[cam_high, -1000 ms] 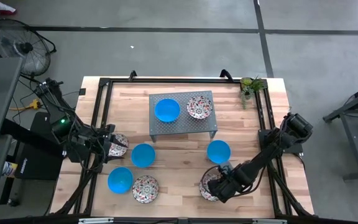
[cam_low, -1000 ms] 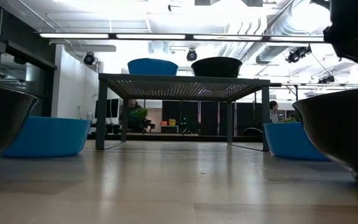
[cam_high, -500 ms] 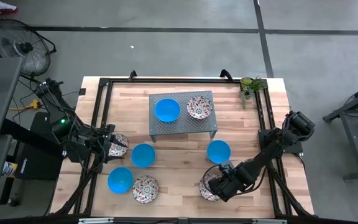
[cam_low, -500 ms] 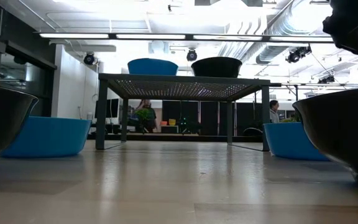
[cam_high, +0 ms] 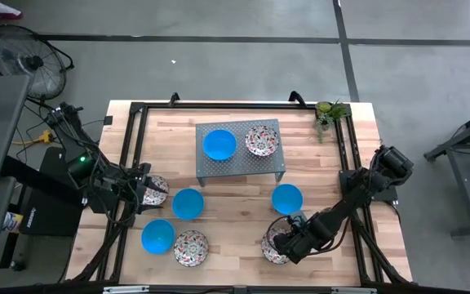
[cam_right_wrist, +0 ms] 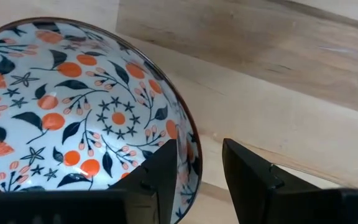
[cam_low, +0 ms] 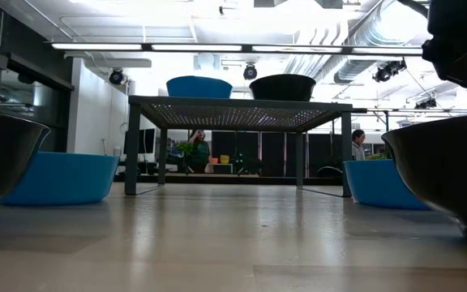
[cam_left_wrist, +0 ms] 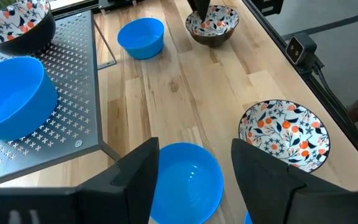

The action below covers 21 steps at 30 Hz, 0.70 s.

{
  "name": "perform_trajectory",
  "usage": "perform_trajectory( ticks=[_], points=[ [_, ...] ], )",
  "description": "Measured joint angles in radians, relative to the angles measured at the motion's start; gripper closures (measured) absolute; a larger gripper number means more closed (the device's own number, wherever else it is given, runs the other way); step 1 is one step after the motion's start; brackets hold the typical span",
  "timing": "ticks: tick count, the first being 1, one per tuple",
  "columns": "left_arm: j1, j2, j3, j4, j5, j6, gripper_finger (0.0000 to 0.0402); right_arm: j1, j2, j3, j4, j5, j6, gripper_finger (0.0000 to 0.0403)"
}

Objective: Pick & Place Mini bowls
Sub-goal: Stack the white bowl on top of the white bowl on the shelf

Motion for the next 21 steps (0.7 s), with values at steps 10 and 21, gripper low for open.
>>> perform_trajectory(
  ticks=[10,21],
  points=[
    [0.000,0.000,0.000,-0.010,0.000,0.000,0.0205,0.000,-0.019,0.000,-0.007,0.000,-0.002,0.0286],
    [0.000,0.000,0.000,-0.009,0.000,0.000,0.0205,-0.004,-0.019,0.000,0.007,-0.001,-0.015,0.0341]
  ],
)
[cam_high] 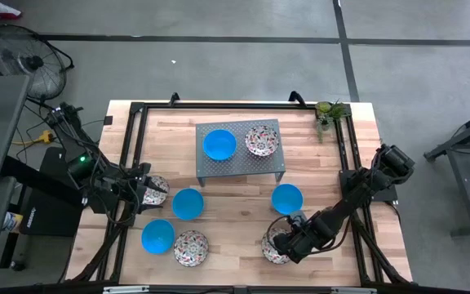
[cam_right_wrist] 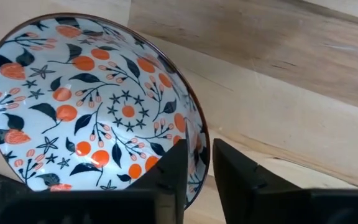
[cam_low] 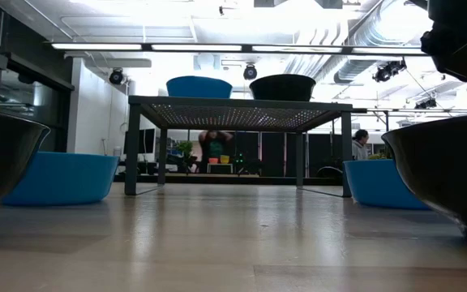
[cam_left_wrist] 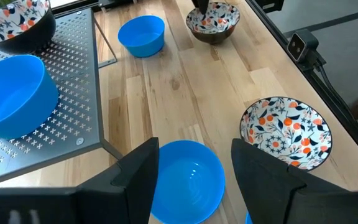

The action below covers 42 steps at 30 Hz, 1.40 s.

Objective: Pick & Place Mini bowls
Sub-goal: Stack the white bowl on top of the white bowl on the shelf

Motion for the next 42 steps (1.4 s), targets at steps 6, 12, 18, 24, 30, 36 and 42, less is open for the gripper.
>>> perform_trajectory(
  ticks=[6,12,18,24,30,36,42],
  points=[
    [0.000,0.000,0.000,0.000,0.000,0.000,0.0205,-0.010,0.000,0.000,0.002,0.003,-0.032,0.0381],
    [0.000,0.000,0.000,0.000,0.000,0.000,0.0205,-0.018,-0.004,0.004,0.019,0.002,-0.062,0.0396],
    [0.000,0.000,0.000,0.000,0.000,0.005,0.0205,-0.018,-0.004,0.003,0.029,0.002,-0.081,0.0400],
    [0.000,0.000,0.000,0.000,0.000,0.007,0.0205,-0.018,-0.003,0.002,0.031,0.006,-0.084,0.0401],
    [0.000,0.000,0.000,0.000,0.000,0.002,0.0205,-0.018,-0.026,0.001,0.031,0.029,-0.107,0.0403],
    [0.000,0.000,0.000,0.000,0.000,0.001,0.0205,-0.018,-0.075,-0.001,0.006,0.075,-0.111,0.0402],
    [0.000,0.000,0.000,0.001,0.000,0.000,0.0205,-0.017,-0.120,-0.001,-0.010,0.077,-0.149,0.0402]
  ],
)
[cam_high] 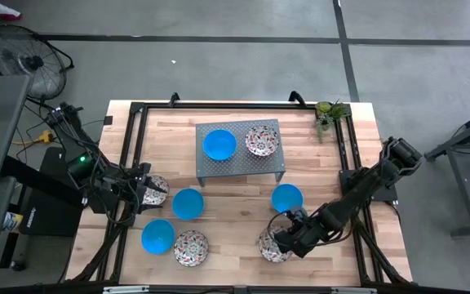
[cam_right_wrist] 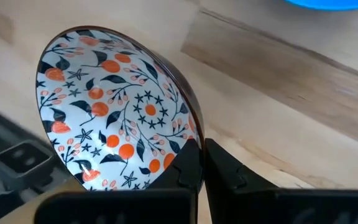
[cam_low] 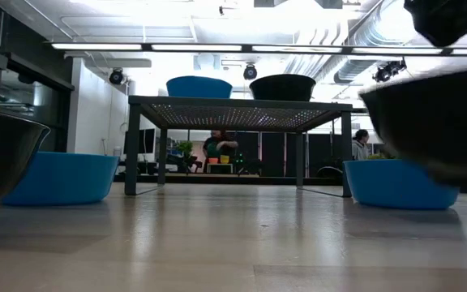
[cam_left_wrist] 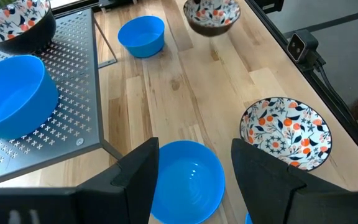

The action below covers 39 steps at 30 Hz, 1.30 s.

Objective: Pick & Place Mini bowls
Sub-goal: Stack the white bowl on top of the white bowl on the shelf

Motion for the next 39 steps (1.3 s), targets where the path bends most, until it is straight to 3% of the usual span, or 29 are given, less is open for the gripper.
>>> perform_trajectory(
  ticks=[11,19,28,39],
  points=[
    [0.000,0.000,0.000,0.000,0.000,-0.004,0.0205,-0.006,-0.158,0.001,-0.022,0.034,-0.085,0.0402],
    [0.000,0.000,0.000,0.000,0.000,-0.004,0.0205,-0.075,-0.330,0.002,-0.073,0.166,-0.182,0.0402],
    [0.000,0.000,0.000,0.005,-0.004,-0.004,0.0205,-0.278,-0.438,0.025,-0.093,0.169,-0.416,0.0402],
    [0.000,0.000,0.000,0.006,-0.029,-0.004,0.0205,-0.631,-0.400,0.361,-0.407,0.024,-0.722,0.0402]
  ],
)
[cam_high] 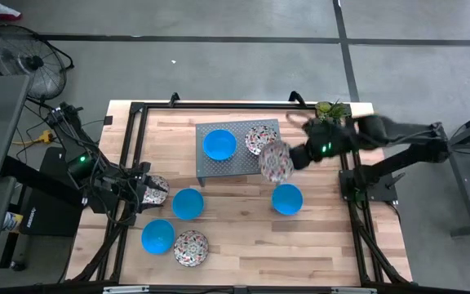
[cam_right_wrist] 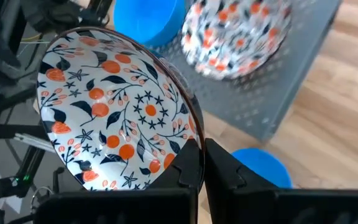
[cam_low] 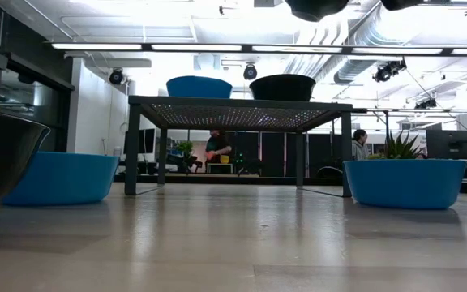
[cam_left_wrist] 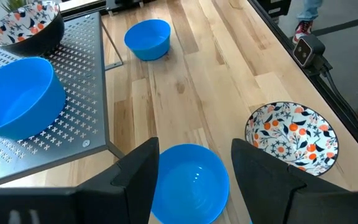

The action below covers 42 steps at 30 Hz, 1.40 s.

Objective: Pick & Place Mini bowls
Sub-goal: Stack the white bowl on top of the white bowl on the shelf

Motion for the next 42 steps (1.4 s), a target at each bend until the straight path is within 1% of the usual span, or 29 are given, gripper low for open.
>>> perform_trajectory(
  ticks=[4,10,14,18,22,26,33,42],
  points=[
    [0.000,0.000,0.000,0.002,-0.005,0.000,0.0205,-0.133,0.042,0.116,-0.119,-0.089,-0.086,0.0402],
    [0.000,0.000,0.000,0.002,-0.006,0.000,0.0205,-0.308,0.161,0.257,-0.254,-0.225,-0.216,0.0402],
    [0.000,0.000,0.000,0.002,-0.007,0.000,0.0205,-0.396,0.260,0.329,-0.272,-0.298,-0.298,0.0402],
    [0.000,0.000,0.000,0.003,-0.007,0.000,0.0205,-0.459,0.359,0.383,-0.279,-0.358,-0.361,0.0403],
    [0.000,0.000,0.000,0.002,-0.002,-0.022,0.0205,-0.503,0.444,0.427,-0.290,-0.390,-0.404,0.0403],
    [0.000,0.000,0.000,0.003,0.000,-0.026,0.0205,-0.527,0.496,0.450,-0.291,-0.420,-0.428,0.0403],
    [0.000,0.000,0.000,0.007,0.000,-0.027,0.0205,-0.550,0.523,0.448,-0.327,-0.426,-0.436,0.0403],
    [0.000,0.000,0.000,0.016,-0.005,-0.025,0.0205,-0.532,0.528,0.447,-0.340,-0.406,-0.391,0.0403]
  ],
)
